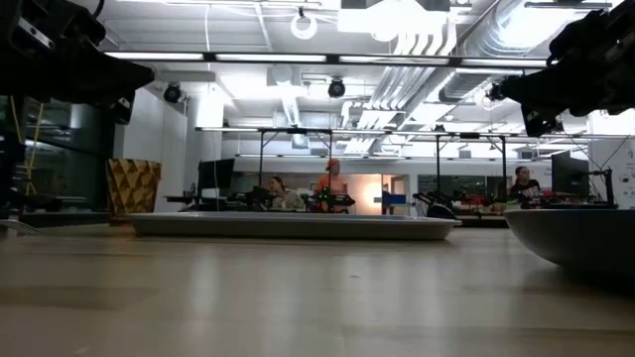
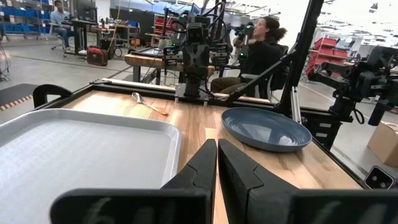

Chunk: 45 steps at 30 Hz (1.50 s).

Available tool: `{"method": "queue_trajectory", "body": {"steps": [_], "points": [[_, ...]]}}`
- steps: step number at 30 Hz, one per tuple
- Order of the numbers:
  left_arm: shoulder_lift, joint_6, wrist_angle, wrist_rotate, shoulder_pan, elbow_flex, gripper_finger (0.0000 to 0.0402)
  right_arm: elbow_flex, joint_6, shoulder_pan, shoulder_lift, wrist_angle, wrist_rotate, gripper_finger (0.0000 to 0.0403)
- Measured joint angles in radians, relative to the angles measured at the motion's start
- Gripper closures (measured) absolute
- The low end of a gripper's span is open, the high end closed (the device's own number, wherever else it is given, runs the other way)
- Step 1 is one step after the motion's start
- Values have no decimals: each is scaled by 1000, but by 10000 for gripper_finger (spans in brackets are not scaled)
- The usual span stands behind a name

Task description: Pick and place plate/cup/fork/spoon on tray

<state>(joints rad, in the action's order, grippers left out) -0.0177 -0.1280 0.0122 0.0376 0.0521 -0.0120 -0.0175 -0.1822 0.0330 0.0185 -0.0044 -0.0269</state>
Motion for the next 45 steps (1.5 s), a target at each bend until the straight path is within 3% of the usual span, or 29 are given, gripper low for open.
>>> {"method": "queue_trajectory", "body": {"steps": [15, 17, 20, 23, 26, 28, 30, 35, 38, 41, 45], "points": [[0, 0, 0, 0, 0, 0, 394, 0, 20, 0, 0, 1, 0, 402], [0, 0, 0, 0, 0, 0, 394, 3, -43, 0, 0, 39, -1, 402], [0, 0, 0, 0, 0, 0, 394, 4, -243, 0, 1, 261, 19, 402], [0, 0, 0, 0, 0, 0, 394, 2, -448, 0, 1, 477, 98, 402], [0, 0, 0, 0, 0, 0, 394, -7, -540, 2, 8, 597, 179, 402], [0, 0, 0, 0, 0, 0, 394, -53, -641, 2, 22, 524, 145, 400], [0, 0, -1, 0, 0, 0, 394, -135, -682, -8, 58, 342, 55, 389], [0, 0, 0, 0, 0, 0, 394, -421, -660, -56, 234, -361, -139, 328], [0, 0, 0, 0, 0, 0, 394, -516, -660, -106, 366, -742, -218, 284], [0, 0, 0, 0, 0, 0, 394, -526, -709, -172, 459, -924, -264, 247], [0, 0, 0, 0, 0, 0, 394, -460, -811, -257, 525, -949, -263, 221]]}}
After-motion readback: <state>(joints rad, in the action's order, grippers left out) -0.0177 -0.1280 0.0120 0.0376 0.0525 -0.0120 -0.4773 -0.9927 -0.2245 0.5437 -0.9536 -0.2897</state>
